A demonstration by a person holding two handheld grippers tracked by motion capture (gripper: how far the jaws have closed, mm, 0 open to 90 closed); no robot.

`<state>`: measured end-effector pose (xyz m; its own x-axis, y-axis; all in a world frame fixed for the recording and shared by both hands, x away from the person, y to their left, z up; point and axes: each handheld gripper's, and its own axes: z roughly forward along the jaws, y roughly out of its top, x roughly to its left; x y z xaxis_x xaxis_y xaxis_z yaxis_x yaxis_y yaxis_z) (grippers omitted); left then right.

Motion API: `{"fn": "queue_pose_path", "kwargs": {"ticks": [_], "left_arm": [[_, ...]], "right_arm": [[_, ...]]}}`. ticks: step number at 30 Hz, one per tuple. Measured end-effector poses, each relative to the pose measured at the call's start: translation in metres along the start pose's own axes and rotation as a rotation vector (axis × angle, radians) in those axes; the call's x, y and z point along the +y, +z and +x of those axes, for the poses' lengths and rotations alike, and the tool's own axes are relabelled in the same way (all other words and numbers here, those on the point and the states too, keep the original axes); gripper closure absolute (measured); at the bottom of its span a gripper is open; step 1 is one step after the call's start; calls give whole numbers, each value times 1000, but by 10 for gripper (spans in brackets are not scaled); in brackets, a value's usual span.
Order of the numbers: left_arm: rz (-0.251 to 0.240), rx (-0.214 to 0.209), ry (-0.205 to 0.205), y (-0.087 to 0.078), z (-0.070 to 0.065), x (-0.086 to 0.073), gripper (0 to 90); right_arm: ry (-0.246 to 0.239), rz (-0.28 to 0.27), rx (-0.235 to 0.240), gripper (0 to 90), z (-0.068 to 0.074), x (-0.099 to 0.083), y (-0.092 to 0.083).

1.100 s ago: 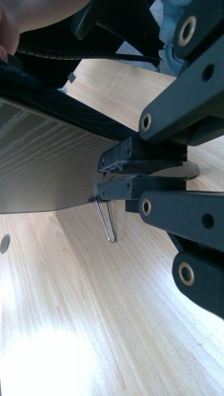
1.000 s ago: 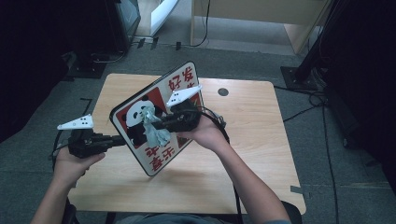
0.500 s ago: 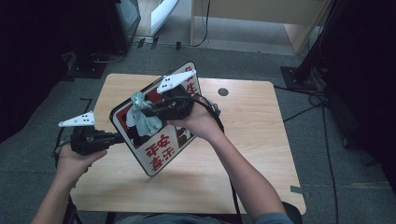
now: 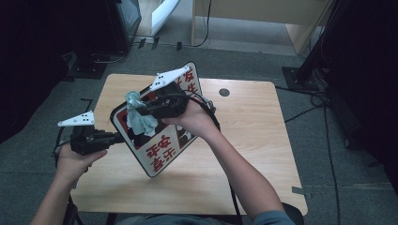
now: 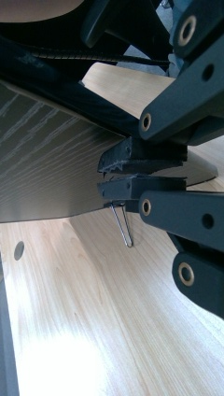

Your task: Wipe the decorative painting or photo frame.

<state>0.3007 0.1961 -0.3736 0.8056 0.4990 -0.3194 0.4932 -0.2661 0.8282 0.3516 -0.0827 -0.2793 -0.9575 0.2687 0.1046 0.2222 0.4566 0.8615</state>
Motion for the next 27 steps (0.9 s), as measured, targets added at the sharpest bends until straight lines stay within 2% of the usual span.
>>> {"fn": "queue_pose_path", "kwargs": {"ticks": [11, 27], "left_arm": [[5, 1, 5, 0, -1, 1, 858], [7, 0, 5, 0, -1, 1, 863]], "right_arm": [[-10, 17, 15, 812, 6, 0, 6], [-1, 12, 46, 812, 9, -5, 12]]}}
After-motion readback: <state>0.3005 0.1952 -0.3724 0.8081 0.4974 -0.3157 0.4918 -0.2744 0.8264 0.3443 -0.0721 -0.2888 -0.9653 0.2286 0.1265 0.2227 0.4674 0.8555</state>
